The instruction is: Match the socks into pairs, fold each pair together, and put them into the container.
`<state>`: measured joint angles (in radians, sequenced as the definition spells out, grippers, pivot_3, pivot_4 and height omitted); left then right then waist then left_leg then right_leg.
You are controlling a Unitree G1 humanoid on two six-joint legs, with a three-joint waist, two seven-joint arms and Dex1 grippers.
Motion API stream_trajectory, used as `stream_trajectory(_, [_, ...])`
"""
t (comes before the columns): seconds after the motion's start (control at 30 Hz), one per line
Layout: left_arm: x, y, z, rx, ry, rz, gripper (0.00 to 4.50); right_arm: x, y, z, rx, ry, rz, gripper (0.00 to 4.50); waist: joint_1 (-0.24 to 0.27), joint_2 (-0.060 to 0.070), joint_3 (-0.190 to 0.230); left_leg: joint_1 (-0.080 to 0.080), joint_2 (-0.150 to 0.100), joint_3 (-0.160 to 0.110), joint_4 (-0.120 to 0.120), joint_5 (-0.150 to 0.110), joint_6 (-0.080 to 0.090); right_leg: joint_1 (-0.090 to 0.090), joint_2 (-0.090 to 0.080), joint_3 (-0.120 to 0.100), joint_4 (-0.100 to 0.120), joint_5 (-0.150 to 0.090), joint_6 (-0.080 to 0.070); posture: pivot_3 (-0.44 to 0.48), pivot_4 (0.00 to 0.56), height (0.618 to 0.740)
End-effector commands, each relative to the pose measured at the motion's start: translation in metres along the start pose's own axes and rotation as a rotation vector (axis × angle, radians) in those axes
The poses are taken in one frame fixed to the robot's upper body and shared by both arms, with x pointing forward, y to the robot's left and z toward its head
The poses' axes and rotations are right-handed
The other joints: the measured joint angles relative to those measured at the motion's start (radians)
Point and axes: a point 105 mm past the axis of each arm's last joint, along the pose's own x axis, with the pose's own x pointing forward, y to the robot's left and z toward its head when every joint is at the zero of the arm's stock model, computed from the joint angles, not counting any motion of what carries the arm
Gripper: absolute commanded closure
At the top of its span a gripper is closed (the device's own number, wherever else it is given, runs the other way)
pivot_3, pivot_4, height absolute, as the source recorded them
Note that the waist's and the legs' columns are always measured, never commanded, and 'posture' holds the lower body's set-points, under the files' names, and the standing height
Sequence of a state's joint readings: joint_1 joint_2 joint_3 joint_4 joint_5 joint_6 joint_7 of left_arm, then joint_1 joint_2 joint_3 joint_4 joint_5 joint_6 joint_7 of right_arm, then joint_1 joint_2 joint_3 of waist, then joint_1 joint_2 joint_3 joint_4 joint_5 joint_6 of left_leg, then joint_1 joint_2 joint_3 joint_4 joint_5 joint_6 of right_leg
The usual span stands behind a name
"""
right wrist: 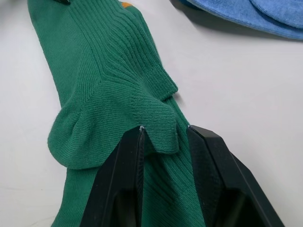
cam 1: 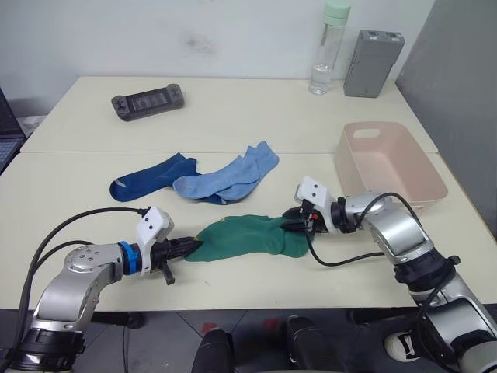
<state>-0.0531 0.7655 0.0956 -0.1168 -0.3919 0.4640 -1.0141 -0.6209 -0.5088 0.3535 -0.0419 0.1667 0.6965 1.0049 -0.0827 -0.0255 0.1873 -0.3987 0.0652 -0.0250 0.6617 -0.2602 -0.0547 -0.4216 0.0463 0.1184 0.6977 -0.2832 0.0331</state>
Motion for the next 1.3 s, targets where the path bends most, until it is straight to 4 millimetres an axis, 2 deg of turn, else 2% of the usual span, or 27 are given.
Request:
stream_trajectory(0.03, [-0.004, 0.003, 0.008, 0.048, -0.009, 0.011, 4.5, -0.007, 0.003, 0.02, -0.012, -0.077, 0.03, 3.9, 0.0, 0.0, 0.0, 0.0, 0.0, 0.0, 0.0, 0.0, 0.0, 0.0, 0.0, 0.0, 0.0, 0.0, 0.0, 0.0, 0.15, 0.74])
stream_trajectory(0.1, [-0.004, 0.004, 0.008, 0.05, -0.009, 0.013, 4.5, -0.008, 0.003, 0.021, -0.004, -0.084, 0.036, 4.46, 0.0, 0.0, 0.0, 0.0, 0.0, 0.0, 0.0, 0.0, 0.0, 0.0, 0.0, 0.0, 0.0, 0.0, 0.0, 0.0, 0.15, 0.74])
stream_trajectory(0.23, [-0.008, 0.007, 0.01, 0.062, -0.005, 0.026, 4.5, -0.015, 0.008, 0.019, 0.001, -0.086, 0.061, 4.46, 0.0, 0.0, 0.0, 0.0, 0.0, 0.0, 0.0, 0.0, 0.0, 0.0, 0.0, 0.0, 0.0, 0.0, 0.0, 0.0, 0.15, 0.74])
stream_trajectory(0.47, [-0.02, -0.005, 0.049, 0.052, -0.057, -0.065, 4.5, -0.051, 0.008, 0.026, 0.05, -0.104, 0.031, 4.46, 0.002, 0.0, 0.0, -0.001, 0.0, 0.0, 0.0, 0.0, 0.0, 0.0, 0.0, 0.0, 0.0, -0.001, 0.001, 0.0, 0.15, 0.74])
stream_trajectory(0.57, [-0.016, -0.012, 0.071, 0.045, -0.092, -0.121, 4.5, -0.066, 0.007, 0.027, 0.097, -0.104, -0.001, 4.46, 0.003, 0.0, 0.0, -0.001, 0.0, 0.0, 0.0, 0.0, 0.0, 0.0, 0.0, 0.0, 0.0, -0.001, 0.001, 0.0, 0.15, 0.74])
stream_trajectory(0.67, [-0.002, -0.016, 0.083, 0.028, -0.09, -0.184, 4.5, -0.075, 0.009, 0.023, 0.149, -0.096, -0.019, 4.46, 0.001, 0.0, 0.0, -0.001, 0.0, 0.0, 0.0, 0.0, 0.0, 0.0, 0.0, 0.0, -0.001, -0.001, 0.001, 0.0, 0.15, 0.74])
stream_trajectory(0.87, [0.021, -0.01, 0.073, 0.005, 0.035, -0.252, 4.5, -0.085, 0.011, 0.018, 0.232, -0.091, -0.046, 4.46, -0.005, 0.0, 0.0, 0.0, -0.001, 0.0, 0.0, 0.0, 0.0, 0.0, 0.001, 0.001, -0.001, -0.001, 0.001, 0.0, 0.15, 0.74])
stream_trajectory(1.07, [0.025, -0.002, 0.07, 0.009, 0.075, -0.252, 4.5, -0.094, 0.014, 0.02, 0.294, -0.096, -0.042, 4.46, -0.003, 0.0, 0.0, -0.001, -0.001, -0.001, 0.0, 0.0, 0.0, -0.001, 0.001, 0.001, -0.001, -0.001, 0.001, 0.0, 0.15, 0.74])
stream_trajectory(1.17, [0.026, 0.001, 0.067, 0.018, 0.087, -0.25, 4.5, -0.093, 0.021, 0.021, 0.296, -0.105, -0.002, 4.46, -0.002, 0.0, 0.0, -0.001, -0.001, 0.0, 0.0, 0.0, 0.0, 0.0, 0.001, 0.001, -0.001, -0.001, 0.001, 0.0, 0.15, 0.74])
stream_trajectory(1.3, [0.033, -0.001, 0.065, 0.036, 0.086, -0.259, 4.5, -0.086, 0.02, 0.012, 0.32, -0.092, -0.022, 4.46, 0.0, 0.0, 0.0, -0.001, -0.001, 0.0, 0.0, 0.0, 0.0, 0.0, 0.001, 0.001, -0.001, -0.001, 0.001, 0.0, 0.15, 0.74])
